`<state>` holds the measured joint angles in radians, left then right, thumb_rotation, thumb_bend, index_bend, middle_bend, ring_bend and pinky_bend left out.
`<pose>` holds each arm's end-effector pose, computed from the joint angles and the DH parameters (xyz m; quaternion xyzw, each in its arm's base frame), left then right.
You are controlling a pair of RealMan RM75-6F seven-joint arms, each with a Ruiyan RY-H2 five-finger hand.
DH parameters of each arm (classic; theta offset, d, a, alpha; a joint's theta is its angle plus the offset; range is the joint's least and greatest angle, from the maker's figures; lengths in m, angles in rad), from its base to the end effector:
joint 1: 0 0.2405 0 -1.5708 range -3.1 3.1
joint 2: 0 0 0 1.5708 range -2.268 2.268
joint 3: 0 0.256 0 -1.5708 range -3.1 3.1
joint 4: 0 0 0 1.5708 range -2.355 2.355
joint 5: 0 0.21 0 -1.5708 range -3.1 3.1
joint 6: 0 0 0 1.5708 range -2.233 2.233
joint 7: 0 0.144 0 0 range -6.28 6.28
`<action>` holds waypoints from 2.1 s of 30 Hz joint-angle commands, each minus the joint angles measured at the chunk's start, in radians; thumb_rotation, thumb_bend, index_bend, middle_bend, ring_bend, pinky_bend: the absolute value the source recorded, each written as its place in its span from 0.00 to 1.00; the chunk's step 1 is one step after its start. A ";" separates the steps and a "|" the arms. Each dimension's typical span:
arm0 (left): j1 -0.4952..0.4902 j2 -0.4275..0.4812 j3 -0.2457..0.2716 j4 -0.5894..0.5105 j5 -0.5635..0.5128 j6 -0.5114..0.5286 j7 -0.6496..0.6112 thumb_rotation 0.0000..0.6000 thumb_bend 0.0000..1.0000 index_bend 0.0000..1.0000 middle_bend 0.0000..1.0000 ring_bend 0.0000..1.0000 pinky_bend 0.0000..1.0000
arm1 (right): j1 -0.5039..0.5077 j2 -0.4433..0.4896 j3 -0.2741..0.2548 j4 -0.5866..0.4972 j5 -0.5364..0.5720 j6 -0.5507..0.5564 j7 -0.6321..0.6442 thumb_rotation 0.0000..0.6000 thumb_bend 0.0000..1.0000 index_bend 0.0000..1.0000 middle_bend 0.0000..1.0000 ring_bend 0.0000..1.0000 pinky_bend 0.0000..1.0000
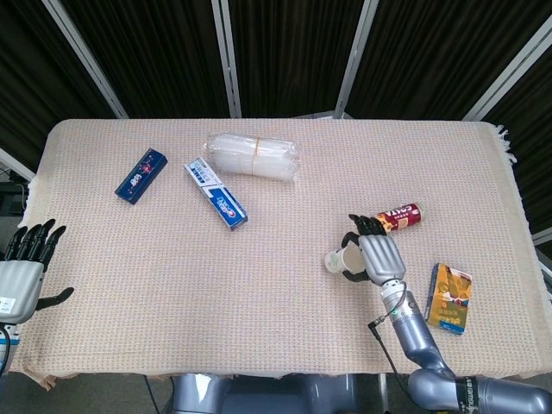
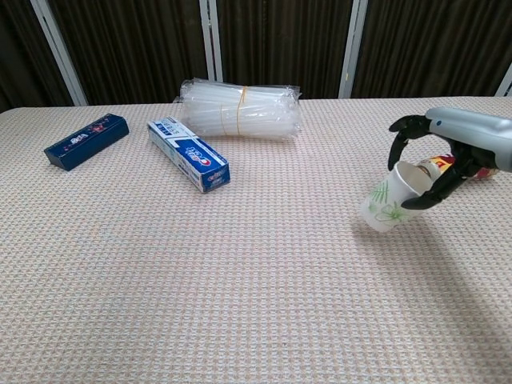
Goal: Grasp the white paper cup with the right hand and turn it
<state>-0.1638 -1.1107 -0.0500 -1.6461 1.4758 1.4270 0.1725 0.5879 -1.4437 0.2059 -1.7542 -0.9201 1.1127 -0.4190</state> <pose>-0.2959 0.2042 0.1521 -0.6412 -0.3399 -0.3489 0.5930 -0.1727 -0.3056 0.0221 0.6482 -0.4878 0.3681 0.4543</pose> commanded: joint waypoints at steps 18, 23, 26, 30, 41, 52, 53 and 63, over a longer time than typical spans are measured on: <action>0.000 0.000 -0.001 -0.002 -0.004 -0.001 0.003 1.00 0.00 0.00 0.00 0.00 0.00 | 0.024 -0.044 -0.019 0.103 0.139 0.029 -0.104 1.00 0.21 0.42 0.07 0.00 0.00; 0.000 0.000 -0.001 -0.003 -0.004 -0.001 0.005 1.00 0.00 0.00 0.00 0.00 0.00 | 0.029 -0.041 -0.039 0.097 0.149 0.055 -0.169 1.00 0.20 0.24 0.00 0.00 0.00; 0.000 0.000 -0.001 -0.004 -0.004 0.000 0.005 1.00 0.00 0.00 0.00 0.00 0.00 | 0.029 -0.045 -0.048 0.093 0.151 0.067 -0.195 1.00 0.20 0.18 0.00 0.00 0.00; 0.000 0.000 -0.001 -0.004 -0.004 0.000 0.005 1.00 0.00 0.00 0.00 0.00 0.00 | 0.030 -0.059 -0.062 0.095 0.137 0.077 -0.213 1.00 0.19 0.16 0.00 0.00 0.00; 0.000 0.001 -0.001 -0.003 -0.004 -0.001 0.001 1.00 0.00 0.00 0.00 0.00 0.00 | 0.017 -0.150 -0.104 0.229 -0.009 0.130 -0.194 1.00 0.18 0.30 0.01 0.00 0.00; -0.001 0.000 -0.001 -0.003 -0.004 -0.001 0.001 1.00 0.00 0.00 0.00 0.00 0.00 | 0.000 -0.210 -0.116 0.328 -0.110 0.138 -0.145 1.00 0.18 0.37 0.06 0.00 0.00; 0.000 0.000 -0.001 -0.003 -0.004 -0.001 0.001 1.00 0.00 0.00 0.00 0.00 0.00 | -0.001 -0.212 -0.116 0.330 -0.111 0.134 -0.144 1.00 0.18 0.38 0.06 0.00 0.00; -0.001 -0.001 -0.002 -0.002 -0.004 -0.001 0.000 1.00 0.00 0.00 0.00 0.00 0.00 | -0.012 -0.247 -0.108 0.382 -0.147 0.128 -0.140 1.00 0.19 0.46 0.12 0.00 0.00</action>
<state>-0.1644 -1.1117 -0.0516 -1.6476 1.4715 1.4265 0.1722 0.5774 -1.6877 0.0964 -1.3759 -1.0645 1.2418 -0.5617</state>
